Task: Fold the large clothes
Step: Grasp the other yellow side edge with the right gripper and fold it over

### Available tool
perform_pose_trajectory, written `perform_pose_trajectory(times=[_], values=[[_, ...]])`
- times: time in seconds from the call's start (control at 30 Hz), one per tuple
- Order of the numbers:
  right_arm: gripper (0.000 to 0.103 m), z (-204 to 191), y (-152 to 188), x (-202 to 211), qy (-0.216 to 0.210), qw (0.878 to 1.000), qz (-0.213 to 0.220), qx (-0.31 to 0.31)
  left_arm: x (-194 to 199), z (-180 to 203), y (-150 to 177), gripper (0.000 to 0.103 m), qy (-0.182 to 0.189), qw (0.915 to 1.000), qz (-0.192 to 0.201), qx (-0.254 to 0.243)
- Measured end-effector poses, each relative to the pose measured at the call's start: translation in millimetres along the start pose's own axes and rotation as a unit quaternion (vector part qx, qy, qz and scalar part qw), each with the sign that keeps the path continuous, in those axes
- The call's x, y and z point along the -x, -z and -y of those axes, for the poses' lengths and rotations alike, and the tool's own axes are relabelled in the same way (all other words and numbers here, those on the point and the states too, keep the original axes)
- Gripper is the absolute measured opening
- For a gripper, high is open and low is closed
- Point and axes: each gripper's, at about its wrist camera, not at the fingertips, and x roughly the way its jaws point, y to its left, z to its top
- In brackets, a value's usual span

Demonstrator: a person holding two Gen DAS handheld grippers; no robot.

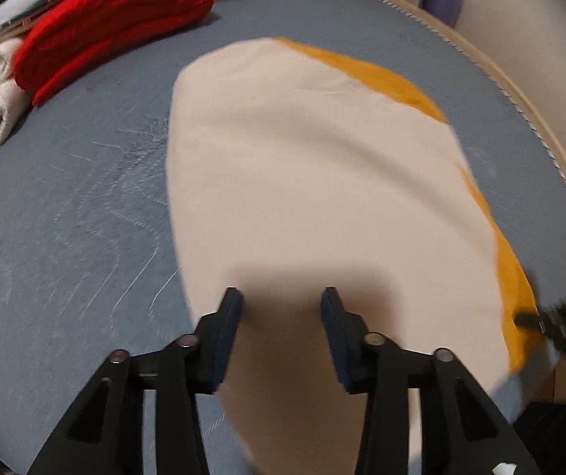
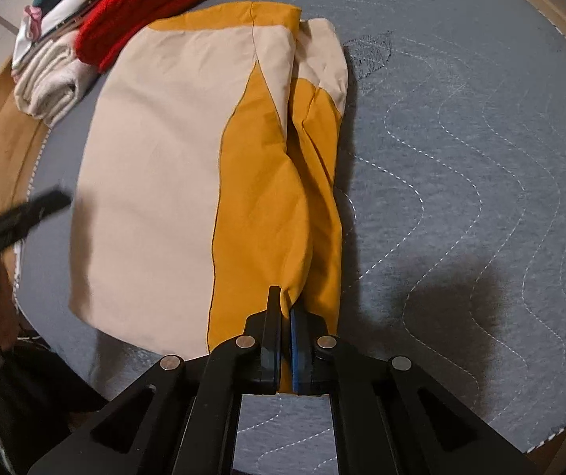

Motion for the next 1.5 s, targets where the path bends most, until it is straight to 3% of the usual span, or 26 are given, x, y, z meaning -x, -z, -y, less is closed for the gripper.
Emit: perform_pose_trajectory(times=[0.1,0.27,0.37,0.67,0.77,0.83,0.9,1.0,1.03,1.17,1.2,1.27,1.3,1.37,1.43,1.47,1.5], values=[[0.003,-5,-5,-8,0.006,1.000,-0.010,-0.005,-23,-5,-27,0.026,-0.019,0.9998,0.008,0.008],[0.002,-6,-6,-12,0.005,1.000,-0.022,0.000,-57,-27,-86,0.026,0.000,0.9977,0.015,0.066],[0.003,-5,-8,-12,0.005,1.000,-0.027,0.003,-81,-30,-115,0.026,-0.008,0.9980,0.009,0.063],[0.003,0,-16,-11,0.001,0.999,-0.032,-0.014,-120,-24,-160,0.022,-0.025,0.9986,-0.001,0.045],[0.003,-6,-13,-10,0.010,0.999,-0.034,-0.005,-118,-27,-173,0.022,-0.027,0.9986,-0.013,0.044],[0.003,-11,-12,-8,0.017,0.999,-0.034,0.000,-106,-26,-174,0.022,-0.032,0.9984,-0.001,0.047],[0.003,-17,-10,-8,0.021,0.999,-0.035,0.011,-65,-21,-153,0.024,-0.034,0.9980,0.042,0.033],[0.008,-23,-8,3,0.012,0.999,-0.027,0.020,-8,-19,-96,0.030,0.033,0.9968,0.073,-0.003],[0.008,-24,-8,7,0.008,0.999,-0.023,0.021,2,-19,-79,0.030,0.036,0.9964,0.075,-0.015],[0.012,-26,-4,27,0.002,1.000,0.005,0.021,29,-15,24,0.030,0.048,0.9935,0.051,-0.090],[0.013,-27,-3,30,0.002,1.000,0.011,0.020,19,-11,50,0.030,0.042,0.9925,0.018,-0.114],[0.016,-30,-1,34,0.001,1.000,0.021,0.022,16,-9,79,0.030,-0.001,0.9899,0.024,-0.139],[0.018,-33,0,34,0.002,0.999,0.023,0.023,20,-13,85,0.030,-0.013,0.9906,0.032,-0.132],[0.032,-35,1,31,0.000,1.000,0.027,0.017,28,-28,78,0.032,0.022,0.9963,0.025,-0.079],[0.050,-34,1,29,-0.011,0.999,0.032,-0.007,33,-52,67,0.053,0.073,0.9969,0.029,0.004],[0.054,-32,-1,26,-0.019,0.999,0.034,-0.022,35,-60,64,0.066,0.076,0.9959,0.037,0.031],[0.054,-28,0,20,-0.027,0.999,0.032,-0.035,33,-70,59,0.071,0.073,0.9942,0.048,0.063]])
